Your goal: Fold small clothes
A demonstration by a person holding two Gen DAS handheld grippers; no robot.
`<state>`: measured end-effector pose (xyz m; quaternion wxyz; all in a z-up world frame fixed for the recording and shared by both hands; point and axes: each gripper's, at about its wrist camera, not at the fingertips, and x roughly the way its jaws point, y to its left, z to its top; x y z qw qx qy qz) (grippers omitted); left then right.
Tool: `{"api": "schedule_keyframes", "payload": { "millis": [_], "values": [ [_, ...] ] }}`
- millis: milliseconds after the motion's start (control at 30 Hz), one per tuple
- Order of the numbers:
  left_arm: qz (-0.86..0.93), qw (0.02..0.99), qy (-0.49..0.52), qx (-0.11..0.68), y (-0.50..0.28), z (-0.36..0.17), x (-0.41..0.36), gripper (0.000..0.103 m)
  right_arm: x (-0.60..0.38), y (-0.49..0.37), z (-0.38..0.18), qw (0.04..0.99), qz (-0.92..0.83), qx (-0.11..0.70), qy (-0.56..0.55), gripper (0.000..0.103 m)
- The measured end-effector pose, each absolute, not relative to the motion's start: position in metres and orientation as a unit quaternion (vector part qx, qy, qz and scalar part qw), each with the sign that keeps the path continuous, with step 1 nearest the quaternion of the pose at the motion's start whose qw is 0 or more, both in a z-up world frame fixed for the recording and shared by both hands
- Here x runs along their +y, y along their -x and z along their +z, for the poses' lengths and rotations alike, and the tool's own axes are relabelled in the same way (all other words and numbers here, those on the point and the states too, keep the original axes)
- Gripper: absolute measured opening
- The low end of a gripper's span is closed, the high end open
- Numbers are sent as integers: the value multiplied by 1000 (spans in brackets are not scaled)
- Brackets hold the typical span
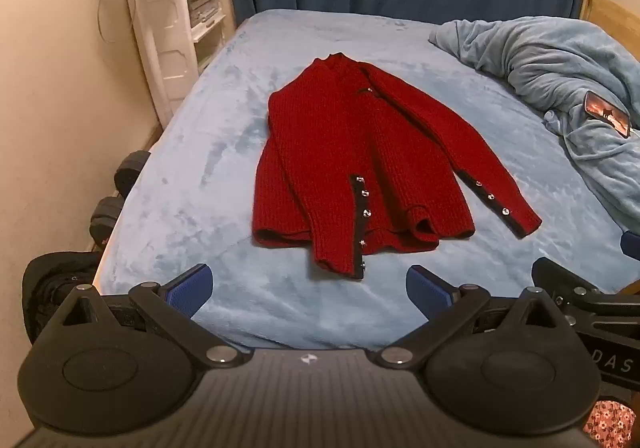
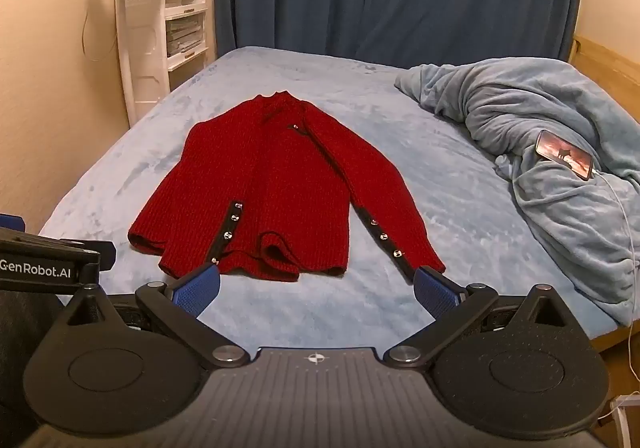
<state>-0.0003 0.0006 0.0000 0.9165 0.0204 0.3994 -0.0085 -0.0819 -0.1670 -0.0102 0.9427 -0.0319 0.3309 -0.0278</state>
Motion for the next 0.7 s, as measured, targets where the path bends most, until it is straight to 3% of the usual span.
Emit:
{"api": "schedule_keyframes", "payload": {
  "millis": [700],
  "values": [
    [-6, 915, -27, 401, 0, -2, -1, 103, -165, 79, -11, 944, -26, 327, 41, 102]
  ]
}}
